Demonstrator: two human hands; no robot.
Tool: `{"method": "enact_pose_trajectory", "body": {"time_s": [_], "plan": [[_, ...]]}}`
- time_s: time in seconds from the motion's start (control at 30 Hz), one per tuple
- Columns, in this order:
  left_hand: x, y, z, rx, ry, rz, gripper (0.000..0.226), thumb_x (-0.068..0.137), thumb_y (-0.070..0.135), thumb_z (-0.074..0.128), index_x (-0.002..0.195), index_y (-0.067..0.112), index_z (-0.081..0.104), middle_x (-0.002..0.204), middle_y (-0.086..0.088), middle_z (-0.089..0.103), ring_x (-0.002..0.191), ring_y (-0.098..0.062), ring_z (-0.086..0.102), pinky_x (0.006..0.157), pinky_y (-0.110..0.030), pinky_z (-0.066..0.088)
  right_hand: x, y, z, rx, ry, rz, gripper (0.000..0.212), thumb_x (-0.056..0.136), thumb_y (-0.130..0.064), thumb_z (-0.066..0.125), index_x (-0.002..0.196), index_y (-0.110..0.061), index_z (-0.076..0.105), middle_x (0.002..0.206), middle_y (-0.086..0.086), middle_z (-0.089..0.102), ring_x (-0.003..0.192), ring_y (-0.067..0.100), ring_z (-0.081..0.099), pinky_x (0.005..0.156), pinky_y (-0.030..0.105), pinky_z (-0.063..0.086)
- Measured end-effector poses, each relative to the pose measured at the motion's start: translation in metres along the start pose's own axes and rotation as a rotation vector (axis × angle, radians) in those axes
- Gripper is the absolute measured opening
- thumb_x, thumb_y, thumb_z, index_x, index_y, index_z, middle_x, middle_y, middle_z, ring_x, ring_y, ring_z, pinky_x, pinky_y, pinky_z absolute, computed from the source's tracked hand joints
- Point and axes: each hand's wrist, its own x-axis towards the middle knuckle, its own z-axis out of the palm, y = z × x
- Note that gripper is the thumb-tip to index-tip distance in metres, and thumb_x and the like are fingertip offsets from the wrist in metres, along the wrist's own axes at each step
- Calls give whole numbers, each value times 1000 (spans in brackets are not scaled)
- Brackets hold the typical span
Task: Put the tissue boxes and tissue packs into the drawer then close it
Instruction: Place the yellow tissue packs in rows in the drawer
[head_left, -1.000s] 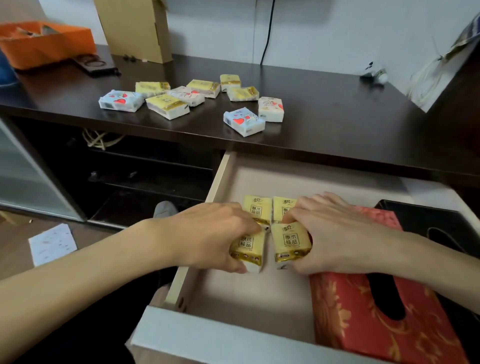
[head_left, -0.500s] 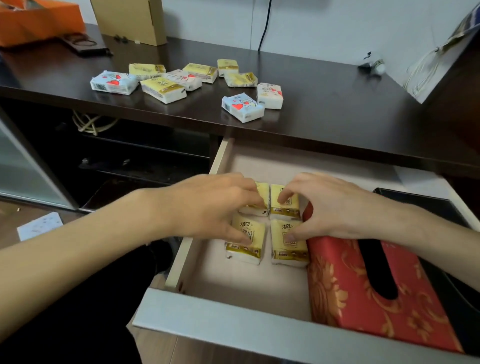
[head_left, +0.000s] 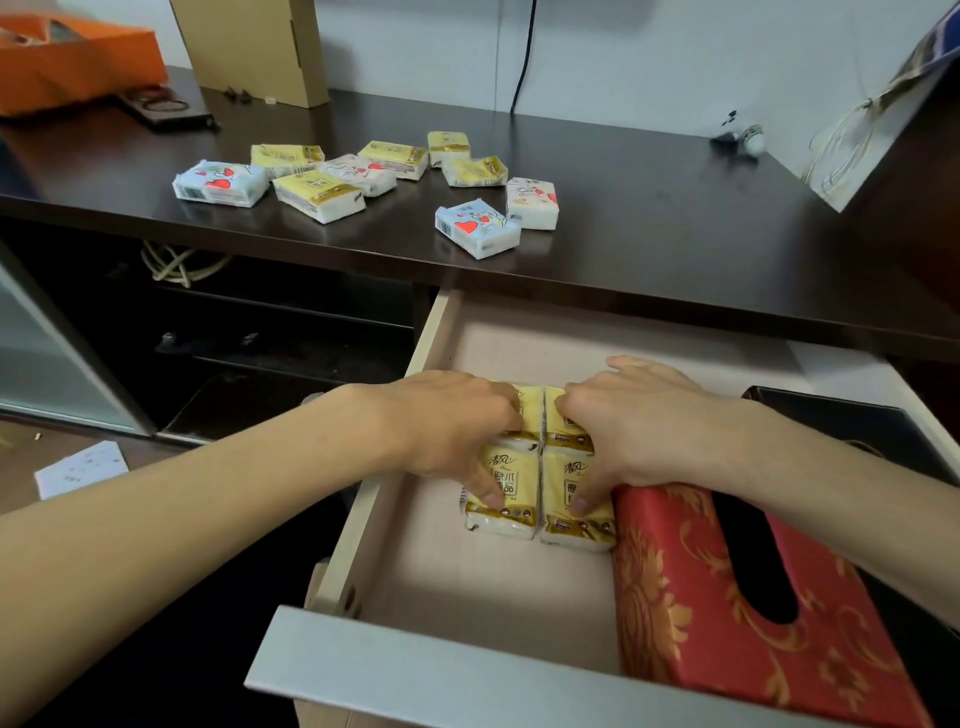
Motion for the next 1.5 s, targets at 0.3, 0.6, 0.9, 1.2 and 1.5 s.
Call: {"method": "enact_pose_trajectory", "body": {"time_s": [0.3, 0.6, 0.9, 1.2, 1.5], "plan": [[-3, 6, -4, -26, 29, -29, 69, 71, 68, 69, 123, 24, 60, 118, 7, 53, 108, -17, 54, 85, -40, 51, -1, 2, 0, 57, 40, 18, 67, 60, -75, 79, 95, -23, 56, 94, -6, 54, 93, 22, 57, 71, 35, 42], [-13, 2, -32, -28, 137, -114, 62, 79, 69, 60, 125, 27, 59, 121, 8, 55, 115, -15, 52, 88, -38, 49, 0, 13, -7, 294, 193, 77, 64, 67, -77, 65, 115, -35, 63, 116, -10, 63, 114, 23, 61, 85, 38, 50], [-70, -70, -67, -243, 602, -464, 29, 89, 50, 59, 111, 34, 69, 104, 19, 68, 95, 1, 62, 82, -35, 56, 37, 39, -73, 988, 589, -39, 11, 86, -30, 72, 79, -29, 80, 78, -14, 78, 75, 3, 72, 78, 35, 59], [-64, -157, -68, -231, 841, -750, 40, 89, 33, 63, 126, 16, 65, 133, 0, 56, 123, -19, 50, 99, -38, 46, 169, 6, -152, 975, 806, -50, 23, 94, -17, 63, 110, -27, 76, 113, -7, 72, 106, 12, 66, 92, 34, 53], [-42, -184, -55, -140, 703, -824, 31, 89, 40, 58, 113, 19, 58, 123, -1, 58, 114, -23, 51, 76, -35, 44, 271, 25, -173, 551, 607, 52, 48, 94, -10, 57, 141, -20, 58, 143, 10, 56, 136, 31, 43, 107, 50, 44]]}}
